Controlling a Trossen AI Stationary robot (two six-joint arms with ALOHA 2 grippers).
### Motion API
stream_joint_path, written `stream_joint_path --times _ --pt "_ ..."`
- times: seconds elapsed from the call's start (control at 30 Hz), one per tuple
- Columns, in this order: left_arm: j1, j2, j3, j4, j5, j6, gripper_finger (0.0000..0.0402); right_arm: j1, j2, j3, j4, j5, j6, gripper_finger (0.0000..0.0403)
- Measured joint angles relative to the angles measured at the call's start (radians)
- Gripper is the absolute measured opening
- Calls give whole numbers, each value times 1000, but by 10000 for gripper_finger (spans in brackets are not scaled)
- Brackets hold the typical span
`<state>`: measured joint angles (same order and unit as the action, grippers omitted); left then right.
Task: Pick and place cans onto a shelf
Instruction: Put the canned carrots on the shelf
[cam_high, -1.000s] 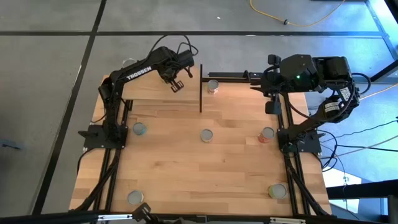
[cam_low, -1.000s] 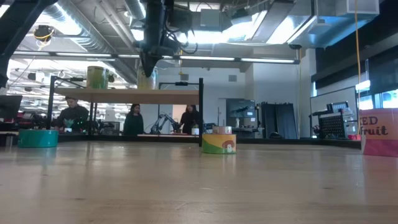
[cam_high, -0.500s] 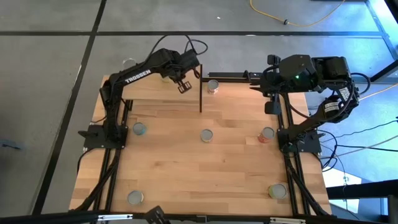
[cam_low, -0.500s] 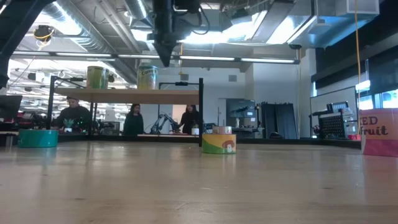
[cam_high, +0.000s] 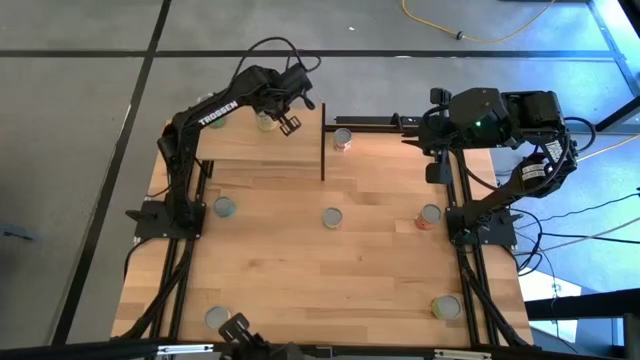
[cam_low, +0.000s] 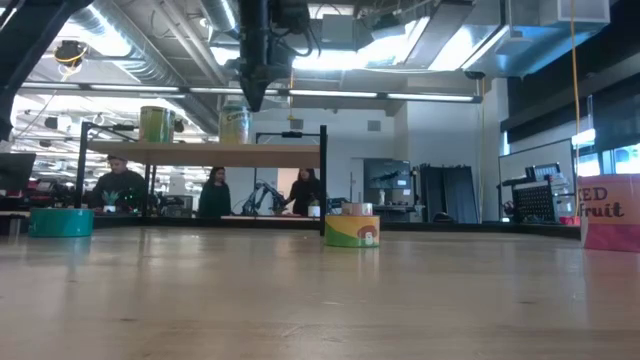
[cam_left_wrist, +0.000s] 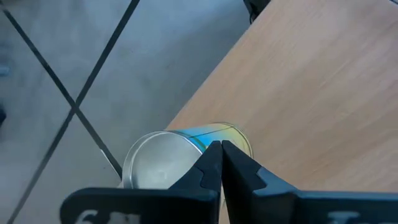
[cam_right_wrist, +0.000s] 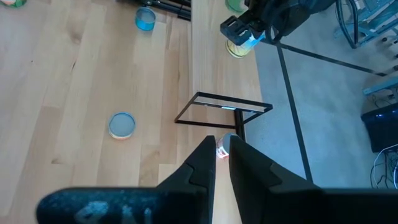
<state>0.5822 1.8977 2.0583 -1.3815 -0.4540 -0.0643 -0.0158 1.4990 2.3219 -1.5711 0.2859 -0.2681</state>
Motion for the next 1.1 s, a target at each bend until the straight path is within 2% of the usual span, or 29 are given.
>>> stream_joint_path --times 0.33,1.1 --pt "3 0 0 -35 -8 24 0 1 0 0 0 0 50 48" --pt "66 0 -1 -183 -59 51 0 0 0 0 0 0 51 48"
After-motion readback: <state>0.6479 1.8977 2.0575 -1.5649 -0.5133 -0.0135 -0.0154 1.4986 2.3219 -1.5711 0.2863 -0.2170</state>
